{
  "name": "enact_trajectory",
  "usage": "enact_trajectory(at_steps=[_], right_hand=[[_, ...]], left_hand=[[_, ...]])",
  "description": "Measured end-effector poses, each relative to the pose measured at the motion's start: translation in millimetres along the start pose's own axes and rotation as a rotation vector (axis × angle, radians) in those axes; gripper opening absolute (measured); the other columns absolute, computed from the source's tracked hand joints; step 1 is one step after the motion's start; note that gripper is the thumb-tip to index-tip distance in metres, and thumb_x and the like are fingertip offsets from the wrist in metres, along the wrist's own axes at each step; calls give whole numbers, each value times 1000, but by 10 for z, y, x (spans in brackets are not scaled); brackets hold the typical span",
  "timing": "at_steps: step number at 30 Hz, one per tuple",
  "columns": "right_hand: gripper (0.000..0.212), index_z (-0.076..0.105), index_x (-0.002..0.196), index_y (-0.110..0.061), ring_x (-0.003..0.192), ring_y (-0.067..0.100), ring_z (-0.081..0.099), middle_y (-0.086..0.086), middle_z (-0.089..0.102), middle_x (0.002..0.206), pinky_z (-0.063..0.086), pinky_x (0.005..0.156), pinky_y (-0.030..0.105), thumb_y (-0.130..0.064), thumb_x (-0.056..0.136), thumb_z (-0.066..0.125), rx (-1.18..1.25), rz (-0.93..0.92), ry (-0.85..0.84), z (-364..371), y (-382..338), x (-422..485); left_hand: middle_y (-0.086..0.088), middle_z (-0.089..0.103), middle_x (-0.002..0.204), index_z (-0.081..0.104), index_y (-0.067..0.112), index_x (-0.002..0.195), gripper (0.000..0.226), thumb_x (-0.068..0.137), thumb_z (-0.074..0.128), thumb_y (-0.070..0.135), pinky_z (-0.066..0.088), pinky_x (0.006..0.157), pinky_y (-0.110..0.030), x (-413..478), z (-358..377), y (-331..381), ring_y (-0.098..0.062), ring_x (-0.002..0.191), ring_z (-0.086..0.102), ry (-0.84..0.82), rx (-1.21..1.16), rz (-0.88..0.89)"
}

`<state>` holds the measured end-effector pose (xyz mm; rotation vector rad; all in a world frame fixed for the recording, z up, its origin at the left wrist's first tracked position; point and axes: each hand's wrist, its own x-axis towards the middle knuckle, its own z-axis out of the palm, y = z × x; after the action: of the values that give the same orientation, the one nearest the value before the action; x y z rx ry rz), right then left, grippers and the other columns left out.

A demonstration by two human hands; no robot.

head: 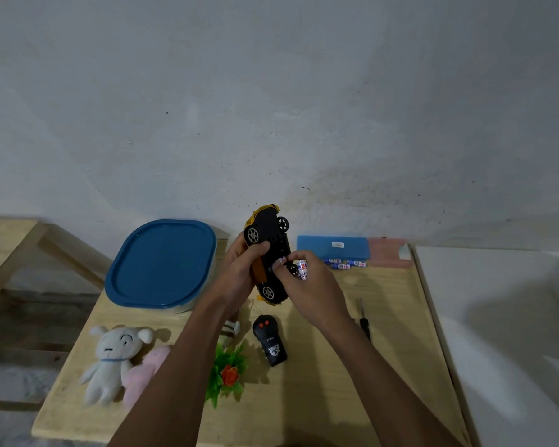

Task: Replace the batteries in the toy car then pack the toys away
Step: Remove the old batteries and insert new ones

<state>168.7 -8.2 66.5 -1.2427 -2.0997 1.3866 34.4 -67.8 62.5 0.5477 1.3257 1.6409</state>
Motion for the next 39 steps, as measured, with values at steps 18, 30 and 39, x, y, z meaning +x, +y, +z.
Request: enact_trajectory(at_steps=[18,30,39], right_hand=[[31,58,93,-29,79,16,68,-4,67,83,57,75,51,-55,75,56,204,95,-7,84,67,124],[26,51,98,-31,77,14,68,-8,64,81,57,76,48,-53,88,60,174,58,-5,16,76,132],[23,60,98,-38,79,5,70,-8,70,93,60,72,38,-44,80,74,187,-87,-47,-106,191,62]], left_hand=[[-9,71,105,58,13,123,41,83,60,22,57,79,-33,10,-4,-45,-23,97,68,-35,12,2],[-17,67,111,53,2,131,52,83,58,23,57,86,-42,4,14,-24,-31,103,65,-8,-81,-59],[-11,74,102,64,11,116,35,90,50,30,58,74,-34,-46,-28,-6,-23,92,72,-34,-150,-159]])
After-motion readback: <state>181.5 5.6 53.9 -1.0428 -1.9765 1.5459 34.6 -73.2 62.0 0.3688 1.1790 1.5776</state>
